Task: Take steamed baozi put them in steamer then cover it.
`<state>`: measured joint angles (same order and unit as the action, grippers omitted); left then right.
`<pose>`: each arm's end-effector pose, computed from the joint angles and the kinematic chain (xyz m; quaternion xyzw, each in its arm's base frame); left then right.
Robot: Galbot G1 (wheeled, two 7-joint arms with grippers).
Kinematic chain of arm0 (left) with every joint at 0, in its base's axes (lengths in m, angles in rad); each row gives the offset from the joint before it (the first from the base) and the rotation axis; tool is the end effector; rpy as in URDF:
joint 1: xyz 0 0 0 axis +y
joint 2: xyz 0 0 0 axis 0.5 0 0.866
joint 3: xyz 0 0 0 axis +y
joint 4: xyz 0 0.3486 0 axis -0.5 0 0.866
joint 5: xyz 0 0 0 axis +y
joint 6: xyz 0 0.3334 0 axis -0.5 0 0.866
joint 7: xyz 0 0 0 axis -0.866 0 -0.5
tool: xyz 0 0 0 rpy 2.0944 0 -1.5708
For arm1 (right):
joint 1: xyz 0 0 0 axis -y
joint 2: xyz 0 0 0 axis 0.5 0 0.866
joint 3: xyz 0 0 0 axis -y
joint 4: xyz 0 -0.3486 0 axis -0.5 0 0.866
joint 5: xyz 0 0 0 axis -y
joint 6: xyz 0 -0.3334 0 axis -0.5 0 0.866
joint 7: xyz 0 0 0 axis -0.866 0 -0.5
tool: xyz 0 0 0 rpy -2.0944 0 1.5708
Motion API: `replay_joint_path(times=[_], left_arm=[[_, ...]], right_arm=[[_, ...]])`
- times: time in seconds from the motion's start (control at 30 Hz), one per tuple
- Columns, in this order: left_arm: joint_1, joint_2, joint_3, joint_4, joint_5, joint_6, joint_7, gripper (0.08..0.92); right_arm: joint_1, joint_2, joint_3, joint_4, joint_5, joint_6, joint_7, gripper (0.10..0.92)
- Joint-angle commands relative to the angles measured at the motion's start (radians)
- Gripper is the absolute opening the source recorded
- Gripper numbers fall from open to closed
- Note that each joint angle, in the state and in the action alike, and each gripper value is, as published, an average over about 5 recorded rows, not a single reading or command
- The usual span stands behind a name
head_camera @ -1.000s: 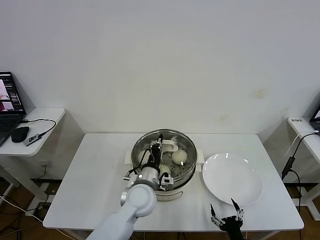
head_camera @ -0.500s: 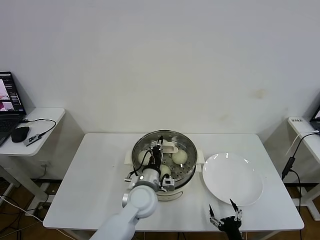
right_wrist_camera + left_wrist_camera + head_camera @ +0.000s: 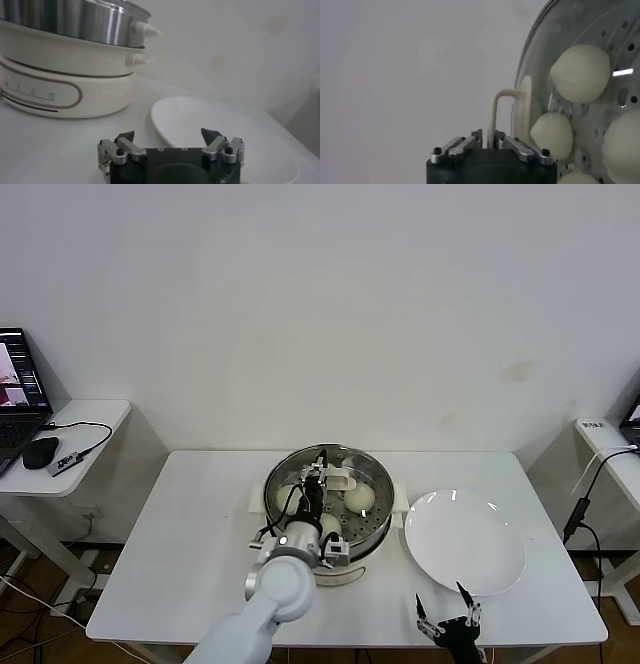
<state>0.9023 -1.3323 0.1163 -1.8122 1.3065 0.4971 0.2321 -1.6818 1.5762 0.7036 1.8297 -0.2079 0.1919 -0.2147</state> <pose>0.3013 -0.1243 -0.2662 0.0860 0.7305 0.6754 0.0526 0.0991 -0.0563 -0.4002 0.0567 -0.9830 0.1315 0.1148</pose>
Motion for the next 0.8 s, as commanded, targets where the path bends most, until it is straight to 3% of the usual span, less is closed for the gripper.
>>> replay_joint_path(times=[0.03,0.43,0.67,0.8], left_arm=[[0.042,0.025,-0.009,-0.069,-0.003,-0.002,-0.004,0.472],[0.232,0.112,-0.043,-0.316,-0.069,-0.034,-0.057,0.798],[0.459,0.110,-0.210,-0.508,-0.388,-0.132,-0.205,0.822],[0.657,0.111,-0.397,-0.529,-0.822,-0.313,-0.345,0.823]], right_arm=[[-0.002,0.000,-0.003,0.003,-0.005,0.000,0.000,0.823],[-0.013,0.000,-0.008,0.007,-0.013,0.001,0.002,0.823],[-0.015,-0.023,-0.006,-0.004,0.033,0.014,0.003,0.823],[-0.015,-0.057,-0.010,-0.004,0.109,0.022,0.004,0.823]])
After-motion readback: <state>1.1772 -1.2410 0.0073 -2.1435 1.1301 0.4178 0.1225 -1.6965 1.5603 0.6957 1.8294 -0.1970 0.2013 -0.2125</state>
